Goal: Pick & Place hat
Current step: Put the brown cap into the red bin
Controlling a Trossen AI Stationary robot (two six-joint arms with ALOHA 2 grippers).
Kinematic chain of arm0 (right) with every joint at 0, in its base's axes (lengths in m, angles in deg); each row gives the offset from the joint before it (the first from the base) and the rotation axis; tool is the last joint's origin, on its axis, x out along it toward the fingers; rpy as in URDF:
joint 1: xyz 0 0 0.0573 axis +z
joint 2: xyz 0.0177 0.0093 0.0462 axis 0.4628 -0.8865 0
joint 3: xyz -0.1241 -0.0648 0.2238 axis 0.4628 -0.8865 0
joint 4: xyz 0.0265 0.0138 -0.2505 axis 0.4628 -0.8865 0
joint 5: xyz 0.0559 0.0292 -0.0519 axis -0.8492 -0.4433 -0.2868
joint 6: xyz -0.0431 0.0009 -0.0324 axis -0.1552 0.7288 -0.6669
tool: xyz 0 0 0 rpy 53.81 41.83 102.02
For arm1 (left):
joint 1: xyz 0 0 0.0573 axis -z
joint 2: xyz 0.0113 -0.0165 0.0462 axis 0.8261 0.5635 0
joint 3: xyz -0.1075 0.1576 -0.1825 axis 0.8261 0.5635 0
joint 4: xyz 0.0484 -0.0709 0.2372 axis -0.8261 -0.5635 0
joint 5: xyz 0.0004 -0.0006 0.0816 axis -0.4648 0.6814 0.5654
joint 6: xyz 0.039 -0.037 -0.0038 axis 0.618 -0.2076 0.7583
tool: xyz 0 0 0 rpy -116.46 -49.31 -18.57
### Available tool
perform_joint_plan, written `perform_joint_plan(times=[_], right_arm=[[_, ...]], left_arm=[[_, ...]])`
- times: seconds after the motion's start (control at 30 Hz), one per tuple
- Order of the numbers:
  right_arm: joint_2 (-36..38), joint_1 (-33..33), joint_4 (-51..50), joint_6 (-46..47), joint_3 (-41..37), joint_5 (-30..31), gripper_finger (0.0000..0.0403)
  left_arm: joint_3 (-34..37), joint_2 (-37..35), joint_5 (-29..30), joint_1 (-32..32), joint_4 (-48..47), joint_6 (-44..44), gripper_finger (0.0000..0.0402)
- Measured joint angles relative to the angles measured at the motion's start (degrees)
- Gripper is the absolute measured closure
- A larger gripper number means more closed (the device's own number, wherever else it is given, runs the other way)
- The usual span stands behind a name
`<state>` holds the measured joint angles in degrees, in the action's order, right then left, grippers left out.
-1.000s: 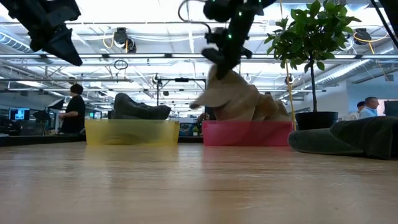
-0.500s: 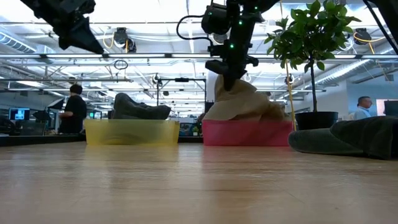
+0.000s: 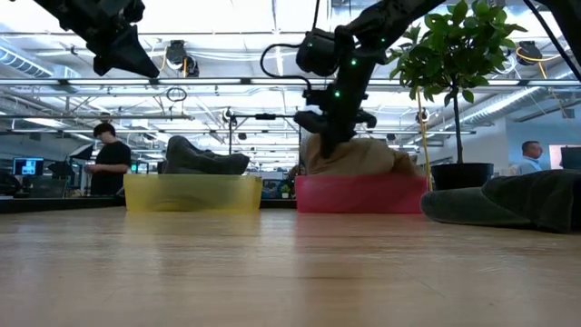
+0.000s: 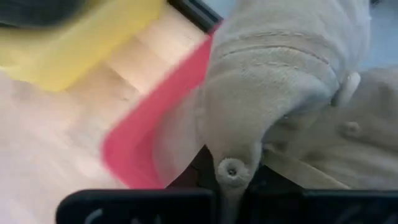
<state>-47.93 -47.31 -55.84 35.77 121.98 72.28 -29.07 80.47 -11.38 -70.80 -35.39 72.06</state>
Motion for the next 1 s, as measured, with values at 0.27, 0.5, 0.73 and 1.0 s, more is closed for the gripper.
perform_joint_plan(times=[0.27, 0.5, 0.73, 1.0], right_arm=[[0.6, -0.5, -2.0, 4.7, -1.3, -1.2, 0.0395], [0.8, -0.8, -4.4, 6.3, -1.2, -5.7, 0.0357], [4.2, -0.9, -5.2, 7.3, -1.3, -7.4, 0.0271], [12.3, -1.0, -8.5, 5.7, -1.3, -7.2, 0.0176]], left_arm=[[0.0, 0.0, -1.9, -0.5, 0.0, -0.7, 0.0383], [0.0, 0.0, -1.9, -0.5, -0.1, -0.7, 0.0397], [0.0, 0.0, -1.9, -0.5, -0.1, -0.7, 0.0378], [0.0, 0.0, -1.9, -0.5, -0.1, -0.7, 0.0376]])
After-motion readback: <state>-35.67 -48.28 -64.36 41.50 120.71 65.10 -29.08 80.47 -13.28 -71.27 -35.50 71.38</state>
